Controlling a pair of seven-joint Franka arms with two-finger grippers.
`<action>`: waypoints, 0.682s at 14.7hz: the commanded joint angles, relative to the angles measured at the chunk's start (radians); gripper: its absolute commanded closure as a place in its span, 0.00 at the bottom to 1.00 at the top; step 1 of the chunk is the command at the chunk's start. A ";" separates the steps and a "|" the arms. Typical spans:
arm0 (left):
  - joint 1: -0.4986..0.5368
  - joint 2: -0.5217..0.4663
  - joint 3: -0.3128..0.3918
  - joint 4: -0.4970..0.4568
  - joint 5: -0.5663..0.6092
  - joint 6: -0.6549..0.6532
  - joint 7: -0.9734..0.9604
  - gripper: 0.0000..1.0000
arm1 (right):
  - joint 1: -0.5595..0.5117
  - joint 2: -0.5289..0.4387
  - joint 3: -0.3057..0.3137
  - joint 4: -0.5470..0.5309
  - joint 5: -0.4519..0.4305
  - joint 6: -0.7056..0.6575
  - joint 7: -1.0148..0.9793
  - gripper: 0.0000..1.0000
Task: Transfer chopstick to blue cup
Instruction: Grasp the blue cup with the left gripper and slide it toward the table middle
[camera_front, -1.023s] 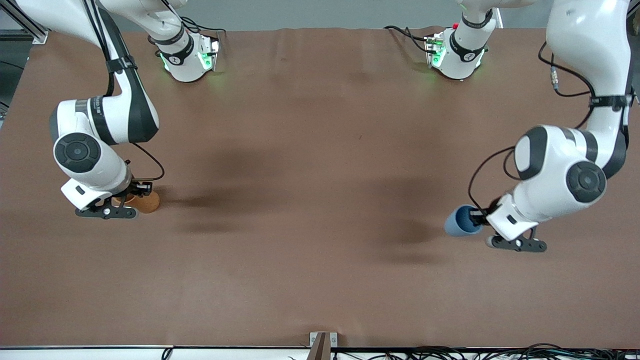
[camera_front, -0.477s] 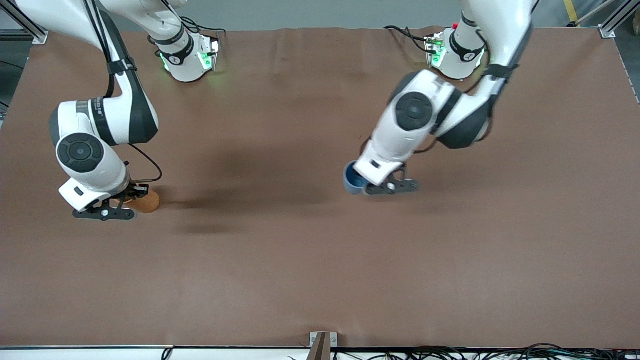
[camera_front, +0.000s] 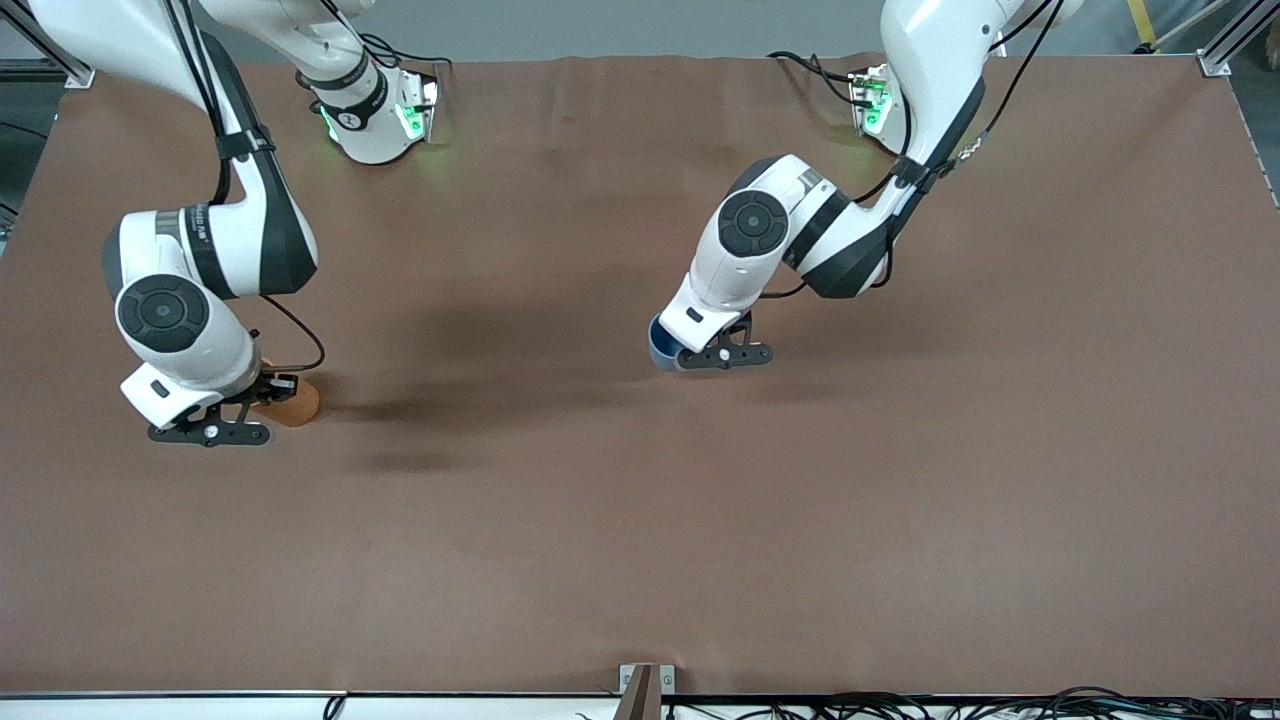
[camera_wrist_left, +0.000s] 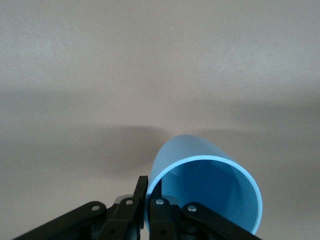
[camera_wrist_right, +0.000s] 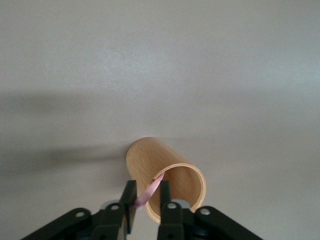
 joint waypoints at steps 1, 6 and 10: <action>-0.011 0.019 0.004 -0.015 0.074 0.028 -0.054 0.99 | -0.007 0.003 0.007 0.007 -0.024 -0.005 0.022 0.85; -0.014 0.036 0.003 -0.032 0.136 0.035 -0.096 0.98 | -0.019 -0.002 0.004 0.020 -0.024 -0.013 0.014 0.91; -0.013 0.045 0.003 -0.039 0.139 0.035 -0.096 0.81 | -0.025 -0.049 0.006 0.053 -0.016 -0.103 0.002 0.91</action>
